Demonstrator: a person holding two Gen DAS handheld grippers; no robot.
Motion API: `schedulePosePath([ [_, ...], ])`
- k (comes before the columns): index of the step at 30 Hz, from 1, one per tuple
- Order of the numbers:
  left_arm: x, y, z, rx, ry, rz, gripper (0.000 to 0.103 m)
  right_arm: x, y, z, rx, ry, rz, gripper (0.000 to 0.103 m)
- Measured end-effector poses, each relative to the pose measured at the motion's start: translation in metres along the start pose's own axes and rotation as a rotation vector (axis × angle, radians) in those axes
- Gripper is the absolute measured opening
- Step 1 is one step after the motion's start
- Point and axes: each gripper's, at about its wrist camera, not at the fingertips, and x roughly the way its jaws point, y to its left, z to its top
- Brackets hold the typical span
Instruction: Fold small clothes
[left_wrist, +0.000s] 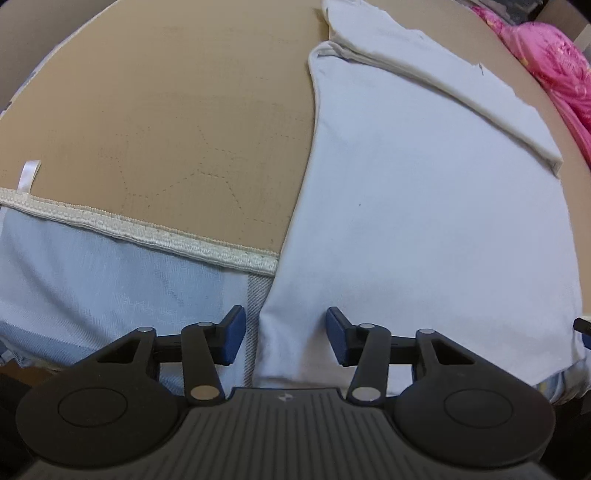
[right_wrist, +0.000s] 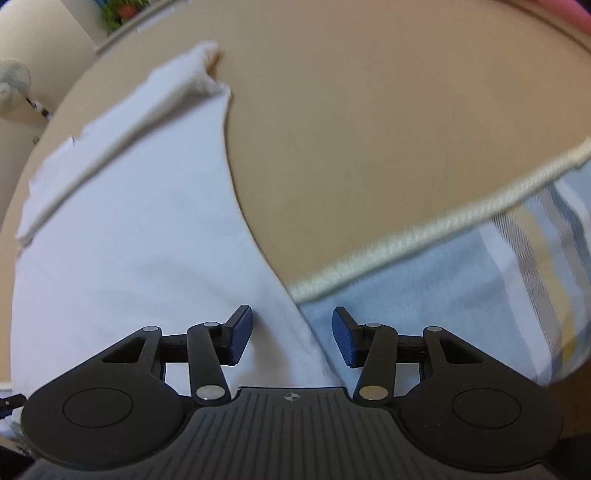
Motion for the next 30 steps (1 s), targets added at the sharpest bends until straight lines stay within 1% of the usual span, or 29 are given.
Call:
schedulePosePath([
  [2, 0.001, -0.005, -0.004, 0.026, -0.004, 0.01, 0.027, 0.0, 0.004, -0.003, -0.022, 0.002, -0.005, 0.05],
  [3, 0.002, -0.006, -0.005, 0.037, -0.006, 0.011, 0.021, 0.0, 0.008, -0.005, -0.045, 0.003, -0.006, 0.048],
  [4, 0.002, -0.008, -0.005, 0.048, -0.008, 0.006, 0.006, 0.0, 0.011, -0.006, -0.065, 0.001, -0.004, 0.041],
  [5, 0.001, -0.012, -0.006, 0.064, -0.014, 0.001, 0.006, -0.001, 0.015, -0.009, -0.086, -0.004, -0.002, 0.026],
  [6, -0.001, -0.014, -0.007, 0.08, -0.024, 0.011, 0.006, -0.003, 0.019, -0.011, -0.112, -0.005, 0.016, 0.014],
  [7, -0.003, -0.015, -0.008, 0.09, -0.034, 0.017, 0.006, -0.005, 0.019, -0.013, -0.12, -0.006, 0.03, 0.005],
  [9, -0.007, -0.017, -0.01, 0.094, -0.05, 0.018, 0.006, -0.013, 0.018, -0.014, -0.112, -0.036, 0.045, 0.005],
  [11, -0.006, -0.016, -0.009, 0.074, -0.04, 0.01, 0.007, -0.023, 0.009, -0.012, -0.078, -0.056, 0.082, 0.005],
  [13, 0.002, -0.013, -0.006, 0.048, -0.002, 0.007, 0.01, -0.022, 0.005, -0.013, -0.064, -0.038, 0.069, 0.005],
  [14, 0.005, -0.013, -0.005, 0.044, 0.008, 0.011, 0.011, -0.017, 0.003, -0.013, -0.056, -0.02, 0.053, 0.007],
  [15, 0.007, -0.014, -0.005, 0.05, 0.01, 0.015, 0.011, -0.014, 0.002, -0.013, -0.053, 0.001, 0.049, 0.01],
  [17, 0.007, -0.018, -0.006, 0.076, 0.003, 0.029, 0.01, -0.006, 0.005, -0.015, -0.065, 0.026, 0.051, 0.01],
  [19, 0.004, -0.022, -0.009, 0.107, -0.017, 0.041, 0.007, -0.005, 0.011, -0.014, -0.103, 0.016, 0.038, 0.009],
  [20, 0.001, -0.025, -0.009, 0.116, -0.031, 0.044, 0.006, -0.006, 0.012, -0.014, -0.115, 0.006, 0.036, 0.006],
  [22, -0.007, -0.025, -0.011, 0.119, -0.06, 0.038, 0.005, -0.016, 0.009, -0.015, -0.107, -0.027, 0.058, 0.005],
  [26, -0.036, -0.022, -0.019, 0.121, -0.136, -0.009, 0.005, -0.048, 0.005, -0.011, -0.057, -0.126, 0.134, 0.004],
  [30, -0.073, -0.024, -0.023, 0.159, -0.218, -0.056, 0.005, -0.086, -0.005, -0.001, 0.026, -0.209, 0.251, 0.004],
])
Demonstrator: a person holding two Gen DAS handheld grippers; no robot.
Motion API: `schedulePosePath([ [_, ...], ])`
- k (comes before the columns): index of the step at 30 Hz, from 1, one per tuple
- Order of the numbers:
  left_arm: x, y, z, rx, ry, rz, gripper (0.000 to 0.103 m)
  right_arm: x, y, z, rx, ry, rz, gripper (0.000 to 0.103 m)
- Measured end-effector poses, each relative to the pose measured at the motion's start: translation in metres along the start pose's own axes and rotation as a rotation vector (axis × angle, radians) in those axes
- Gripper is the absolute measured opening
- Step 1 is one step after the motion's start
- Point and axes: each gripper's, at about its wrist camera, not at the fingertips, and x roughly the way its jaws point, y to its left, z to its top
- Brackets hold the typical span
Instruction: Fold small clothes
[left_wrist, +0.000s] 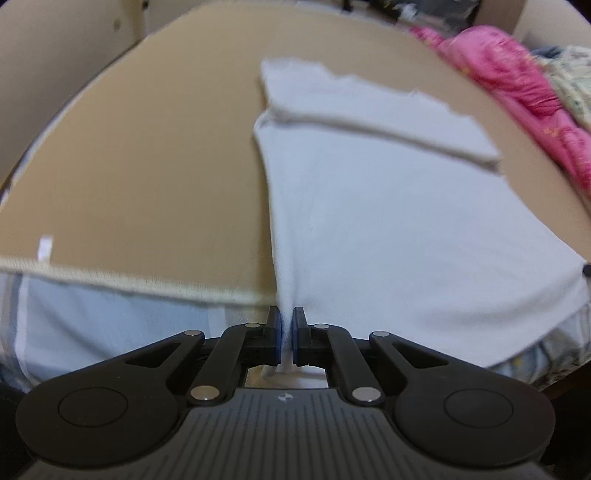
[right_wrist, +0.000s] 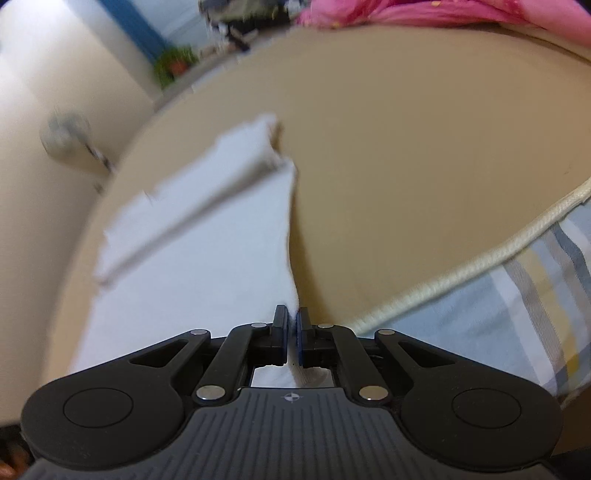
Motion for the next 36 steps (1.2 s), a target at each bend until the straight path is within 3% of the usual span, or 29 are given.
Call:
schedulePosePath([
  [8, -0.061, 0.008, 0.0, -0.027, -0.118, -0.076, 0.005, -0.062, 0.009, 0.008, -0.029, -0.14, 0.125, 0.003],
  [14, -0.139, 0.014, -0.023, 0.0, -0.123, -0.157, 0.004, -0.12, 0.009, -0.003, -0.031, -0.156, 0.209, 0.003],
  [17, -0.19, 0.027, -0.03, -0.012, -0.184, -0.25, 0.005, -0.17, 0.009, -0.012, -0.026, -0.183, 0.277, 0.003],
  [20, -0.201, 0.037, -0.015, -0.039, -0.218, -0.285, 0.005, -0.195, 0.004, -0.009, 0.0, -0.213, 0.296, 0.003],
  [24, -0.139, 0.042, 0.04, -0.084, -0.204, -0.276, 0.005, -0.155, 0.008, 0.024, -0.018, -0.206, 0.248, 0.003],
  [28, -0.027, 0.045, 0.123, -0.151, -0.137, -0.236, 0.007, -0.049, 0.014, 0.086, -0.028, -0.164, 0.169, 0.003],
  [29, 0.004, 0.045, 0.143, -0.156, -0.106, -0.241, 0.011, -0.017, 0.011, 0.103, 0.006, -0.153, 0.154, 0.004],
  [30, 0.03, 0.045, 0.16, -0.148, -0.092, -0.193, 0.012, 0.022, 0.011, 0.12, 0.028, -0.142, 0.139, 0.005],
  [31, 0.047, 0.046, 0.171, -0.144, -0.102, -0.109, 0.013, 0.046, 0.01, 0.129, 0.026, -0.13, 0.107, 0.006],
  [32, 0.055, 0.048, 0.176, -0.151, -0.128, -0.053, 0.016, 0.073, 0.009, 0.138, -0.014, -0.126, 0.013, 0.008],
  [33, 0.061, 0.055, 0.176, -0.174, -0.166, -0.058, 0.021, 0.087, 0.007, 0.14, -0.041, -0.123, -0.065, 0.011],
  [34, 0.067, 0.063, 0.171, -0.208, -0.186, -0.089, 0.027, 0.097, 0.002, 0.141, -0.048, -0.12, -0.085, 0.012],
  [35, 0.074, 0.07, 0.165, -0.243, -0.16, -0.116, 0.027, 0.102, -0.004, 0.136, -0.044, -0.114, -0.064, 0.012],
  [36, 0.084, 0.072, 0.164, -0.256, -0.078, -0.1, 0.027, 0.108, -0.01, 0.132, -0.034, -0.084, -0.06, 0.013],
])
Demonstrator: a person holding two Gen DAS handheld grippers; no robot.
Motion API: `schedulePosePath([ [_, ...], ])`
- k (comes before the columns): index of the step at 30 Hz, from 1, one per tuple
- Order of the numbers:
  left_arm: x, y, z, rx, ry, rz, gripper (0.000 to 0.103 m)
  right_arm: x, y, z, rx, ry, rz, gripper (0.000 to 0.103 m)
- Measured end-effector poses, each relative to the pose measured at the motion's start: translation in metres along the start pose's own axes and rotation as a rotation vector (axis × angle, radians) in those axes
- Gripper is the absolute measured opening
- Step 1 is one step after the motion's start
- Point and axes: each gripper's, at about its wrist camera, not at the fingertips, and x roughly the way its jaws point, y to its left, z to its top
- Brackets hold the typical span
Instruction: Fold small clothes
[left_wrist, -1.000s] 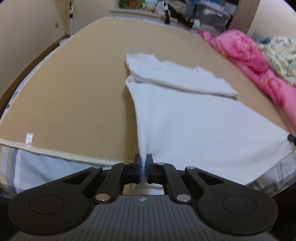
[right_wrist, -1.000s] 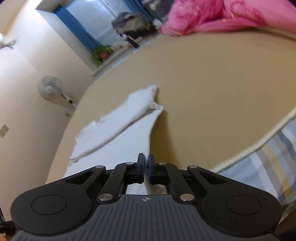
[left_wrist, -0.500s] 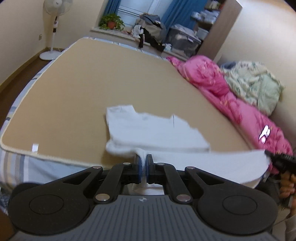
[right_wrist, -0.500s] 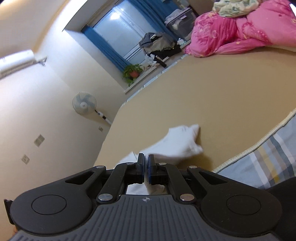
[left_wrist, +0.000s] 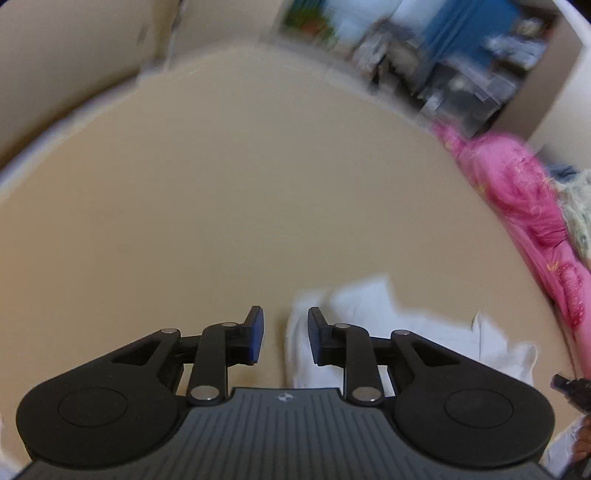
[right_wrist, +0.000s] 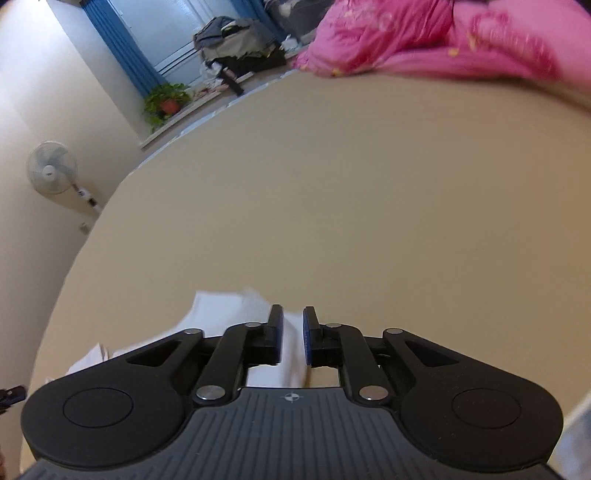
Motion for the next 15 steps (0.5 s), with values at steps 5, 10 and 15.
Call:
schedulePosePath([
  [5, 0.019, -0.019, 0.001, 0.134, 0.007, -0.007, 0.035, 0.02, 0.016, 0.006, -0.126, 0.017, 0.011, 0.031],
  [10, 0.046, -0.035, 0.005, 0.187, 0.02, 0.021, 0.035, 0.059, 0.032, 0.003, -0.227, 0.087, -0.009, 0.031],
  [15, 0.057, -0.045, 0.006, 0.251, -0.025, 0.053, 0.036, 0.082, 0.052, 0.002, -0.331, 0.077, -0.023, 0.032],
])
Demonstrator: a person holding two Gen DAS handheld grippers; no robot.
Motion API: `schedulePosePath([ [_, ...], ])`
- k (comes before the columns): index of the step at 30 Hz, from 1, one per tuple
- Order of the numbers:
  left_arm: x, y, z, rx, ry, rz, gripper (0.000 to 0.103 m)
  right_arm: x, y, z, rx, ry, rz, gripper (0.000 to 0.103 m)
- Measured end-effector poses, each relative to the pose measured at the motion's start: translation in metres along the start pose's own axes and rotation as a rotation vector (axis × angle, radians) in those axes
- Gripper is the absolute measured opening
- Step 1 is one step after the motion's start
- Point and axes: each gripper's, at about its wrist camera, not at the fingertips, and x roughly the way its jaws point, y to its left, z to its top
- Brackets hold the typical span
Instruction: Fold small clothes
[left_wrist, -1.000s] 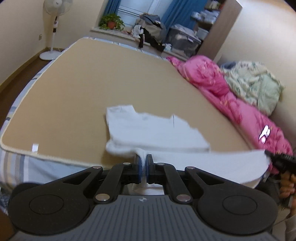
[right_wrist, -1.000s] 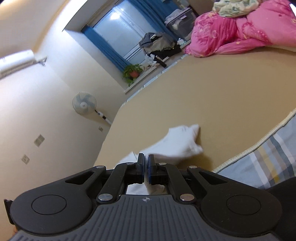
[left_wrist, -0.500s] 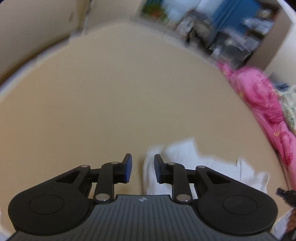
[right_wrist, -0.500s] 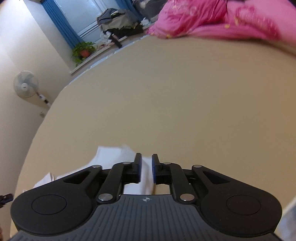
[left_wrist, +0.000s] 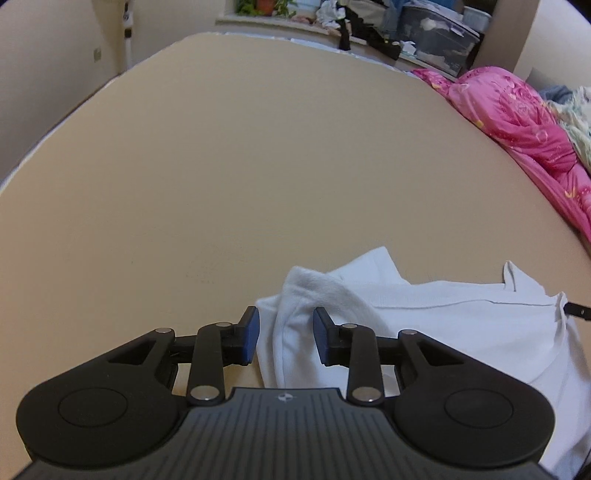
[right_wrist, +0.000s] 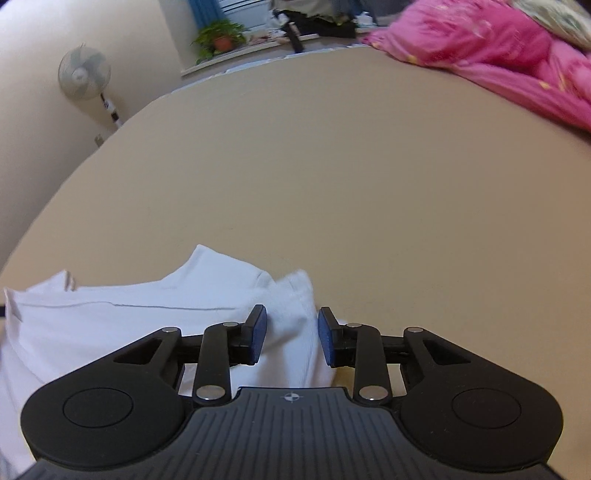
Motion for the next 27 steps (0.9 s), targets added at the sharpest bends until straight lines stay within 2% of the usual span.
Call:
schedulePosePath([
  [3, 0.001, -0.003, 0.0, -0.004, -0.01, 0.002, 0.036, 0.008, 0.004, 0.004, -0.008, -0.013, -0.001, 0.032],
  [4, 0.001, -0.003, 0.001, -0.002, -0.015, -0.008, 0.026, 0.008, 0.005, 0.005, -0.002, -0.015, 0.005, 0.03],
  [5, 0.0, -0.004, 0.001, 0.013, -0.025, -0.015, 0.0, 0.01, 0.001, 0.007, 0.008, -0.016, 0.016, 0.018],
  [6, -0.001, -0.005, 0.001, 0.035, -0.037, -0.004, 0.0, 0.008, -0.001, 0.009, 0.018, -0.018, 0.034, 0.012],
  [8, -0.009, -0.004, 0.007, 0.045, -0.1, 0.05, 0.0, 0.0, -0.002, 0.01, 0.026, -0.061, 0.037, 0.008],
  [11, -0.024, 0.022, 0.018, -0.117, -0.188, 0.031, 0.0, -0.027, -0.011, 0.017, 0.16, -0.223, 0.1, 0.007],
  [13, -0.021, 0.024, 0.019, -0.124, -0.175, 0.033, 0.0, -0.032, -0.014, 0.021, 0.19, -0.281, 0.102, 0.007],
  [14, -0.017, 0.023, 0.019, -0.108, -0.139, 0.005, 0.0, -0.028, -0.013, 0.022, 0.188, -0.269, 0.085, 0.007],
  [15, -0.015, 0.023, 0.019, -0.102, -0.1, -0.038, 0.002, -0.019, -0.012, 0.021, 0.192, -0.226, 0.067, 0.008],
  [16, -0.012, 0.026, 0.017, -0.1, -0.061, -0.091, 0.016, -0.011, -0.013, 0.02, 0.202, -0.185, 0.059, 0.008],
  [17, -0.009, 0.026, 0.016, -0.095, -0.032, -0.132, 0.035, -0.003, -0.014, 0.019, 0.21, -0.127, 0.029, 0.009],
  [19, -0.009, 0.022, 0.013, -0.053, -0.043, -0.112, 0.049, 0.006, -0.013, 0.016, 0.218, -0.064, -0.008, 0.01],
  [20, -0.007, 0.02, 0.012, -0.026, -0.044, -0.085, 0.052, 0.008, -0.014, 0.014, 0.219, -0.042, -0.017, 0.011],
  [22, 0.003, 0.022, 0.012, -0.03, -0.004, -0.086, 0.052, 0.01, -0.019, 0.013, 0.233, -0.026, -0.013, 0.012],
  [23, 0.008, 0.023, 0.012, -0.031, 0.01, -0.088, 0.048, 0.01, -0.02, 0.012, 0.237, -0.023, -0.008, 0.012],
  [24, 0.011, 0.022, 0.012, -0.02, 0.002, -0.074, 0.04, 0.01, -0.02, 0.012, 0.235, -0.02, -0.008, 0.012],
  [25, 0.014, 0.019, 0.014, -0.003, -0.005, -0.065, 0.013, 0.012, -0.02, 0.015, 0.232, -0.016, -0.009, 0.012],
  [26, 0.019, 0.01, 0.02, 0.005, 0.001, -0.087, 0.003, 0.011, -0.018, 0.014, 0.229, -0.014, -0.01, 0.011],
  [27, 0.016, 0.009, 0.022, 0.016, -0.013, -0.1, 0.003, 0.01, -0.018, 0.014, 0.227, -0.02, -0.007, 0.01],
])
